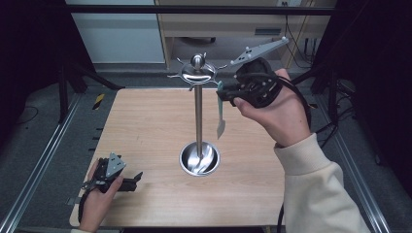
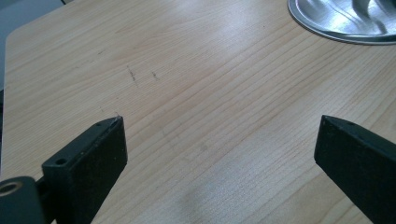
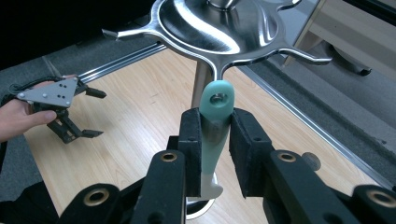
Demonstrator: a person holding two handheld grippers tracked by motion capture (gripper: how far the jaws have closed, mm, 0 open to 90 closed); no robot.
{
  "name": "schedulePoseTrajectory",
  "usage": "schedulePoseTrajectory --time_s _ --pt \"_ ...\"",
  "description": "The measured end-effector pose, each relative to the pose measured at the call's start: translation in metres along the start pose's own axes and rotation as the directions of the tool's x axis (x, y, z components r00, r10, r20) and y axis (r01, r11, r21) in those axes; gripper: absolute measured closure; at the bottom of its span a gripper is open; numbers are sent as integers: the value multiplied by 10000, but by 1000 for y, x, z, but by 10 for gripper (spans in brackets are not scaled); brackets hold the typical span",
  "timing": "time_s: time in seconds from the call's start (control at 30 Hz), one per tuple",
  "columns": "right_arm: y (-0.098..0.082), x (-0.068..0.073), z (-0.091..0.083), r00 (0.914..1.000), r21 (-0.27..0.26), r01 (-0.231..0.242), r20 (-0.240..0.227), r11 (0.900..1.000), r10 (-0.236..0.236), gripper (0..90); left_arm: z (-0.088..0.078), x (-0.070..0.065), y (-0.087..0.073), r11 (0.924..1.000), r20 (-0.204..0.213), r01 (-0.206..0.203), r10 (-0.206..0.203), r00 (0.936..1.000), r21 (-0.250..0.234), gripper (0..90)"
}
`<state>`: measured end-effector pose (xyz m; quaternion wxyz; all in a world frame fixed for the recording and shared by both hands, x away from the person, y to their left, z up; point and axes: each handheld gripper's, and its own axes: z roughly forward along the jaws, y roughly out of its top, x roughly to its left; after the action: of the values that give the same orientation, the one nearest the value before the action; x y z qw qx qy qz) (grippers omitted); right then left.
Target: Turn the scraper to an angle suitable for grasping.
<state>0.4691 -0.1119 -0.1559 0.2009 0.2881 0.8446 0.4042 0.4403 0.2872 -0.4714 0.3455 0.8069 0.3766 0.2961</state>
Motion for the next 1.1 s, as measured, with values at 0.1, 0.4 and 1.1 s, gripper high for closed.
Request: schedulePoseTrajectory --time_s 0.1,0.4,1.1 --pt "1 1 4 10000 18 -17 0 10000 17 748 0 0 0 10000 -3 13 -13 10000 -7 24" --pt "-4 -1 5 9998 -235 -119 -187 9997 114 744 0 0 0 10000 30 -31 31 10000 34 23" --pt "-37 -18 -8 9970 -997 -635 378 9930 675 515 0 0 0 9998 16 -133 132 9999 127 23"
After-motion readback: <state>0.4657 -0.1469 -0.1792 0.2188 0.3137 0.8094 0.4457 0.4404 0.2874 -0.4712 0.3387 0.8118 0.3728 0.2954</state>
